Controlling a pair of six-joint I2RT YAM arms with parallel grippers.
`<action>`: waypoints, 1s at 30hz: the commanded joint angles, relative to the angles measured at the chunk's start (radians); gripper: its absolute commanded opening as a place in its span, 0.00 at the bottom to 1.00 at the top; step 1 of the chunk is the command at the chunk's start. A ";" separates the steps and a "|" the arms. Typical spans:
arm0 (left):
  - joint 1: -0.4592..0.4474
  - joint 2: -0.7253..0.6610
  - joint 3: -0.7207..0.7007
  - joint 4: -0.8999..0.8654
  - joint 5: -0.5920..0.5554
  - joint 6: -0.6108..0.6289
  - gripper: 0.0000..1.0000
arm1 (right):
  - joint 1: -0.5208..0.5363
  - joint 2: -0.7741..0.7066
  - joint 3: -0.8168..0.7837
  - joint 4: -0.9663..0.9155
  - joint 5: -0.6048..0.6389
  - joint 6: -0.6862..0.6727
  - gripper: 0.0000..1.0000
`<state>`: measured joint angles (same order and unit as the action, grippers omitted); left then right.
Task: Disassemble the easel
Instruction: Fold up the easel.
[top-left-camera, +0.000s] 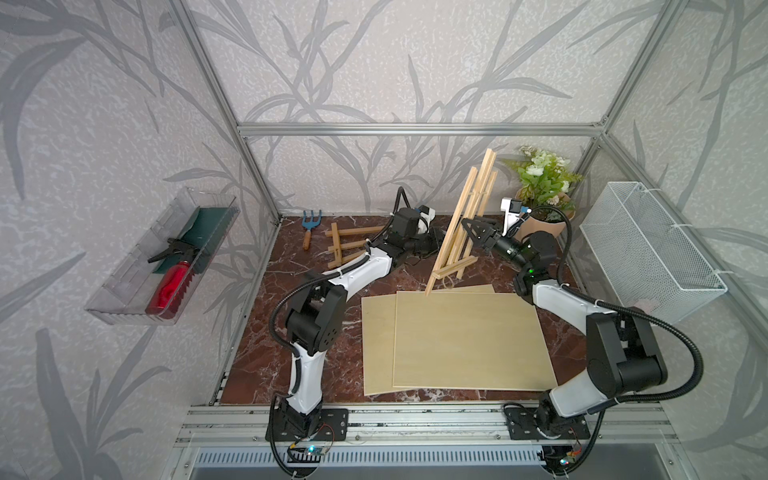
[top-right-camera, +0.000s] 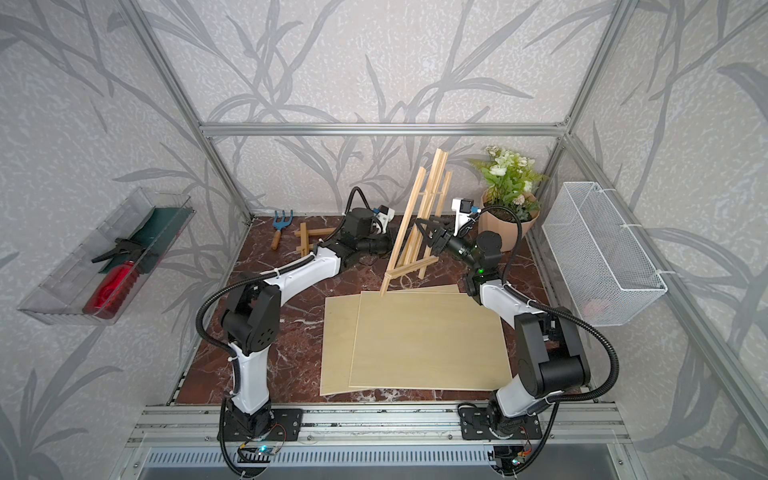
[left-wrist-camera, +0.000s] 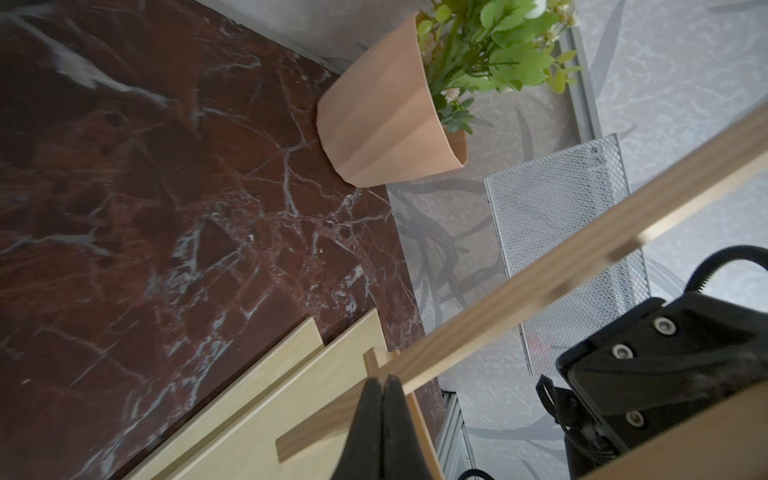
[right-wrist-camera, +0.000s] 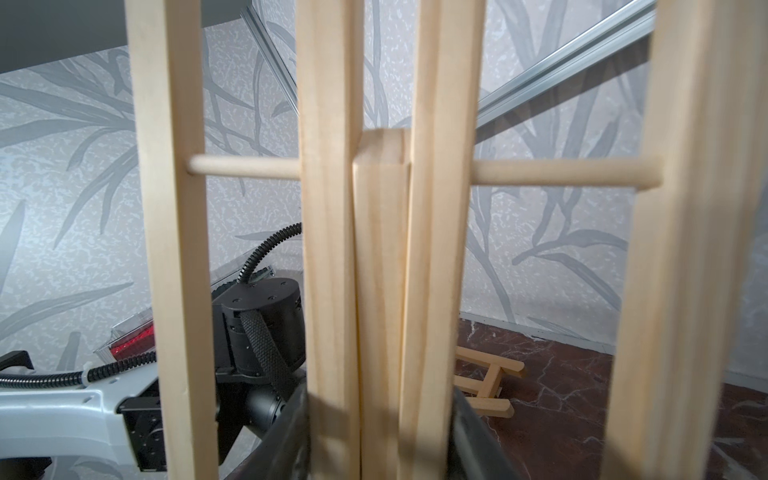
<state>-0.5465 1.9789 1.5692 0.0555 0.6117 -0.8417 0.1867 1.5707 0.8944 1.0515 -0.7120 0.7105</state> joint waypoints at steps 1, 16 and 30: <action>0.008 -0.072 -0.001 -0.173 -0.085 0.118 0.00 | -0.004 -0.002 0.012 0.102 0.001 0.012 0.34; -0.057 -0.021 0.049 -0.158 0.049 0.091 0.00 | -0.005 0.004 0.012 0.111 -0.001 0.020 0.34; -0.084 -0.043 0.024 0.021 0.079 -0.028 0.00 | -0.006 0.014 0.018 0.092 0.006 0.018 0.35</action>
<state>-0.6212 1.9507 1.5826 0.0227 0.6624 -0.8501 0.1814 1.5833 0.8944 1.0878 -0.7166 0.7368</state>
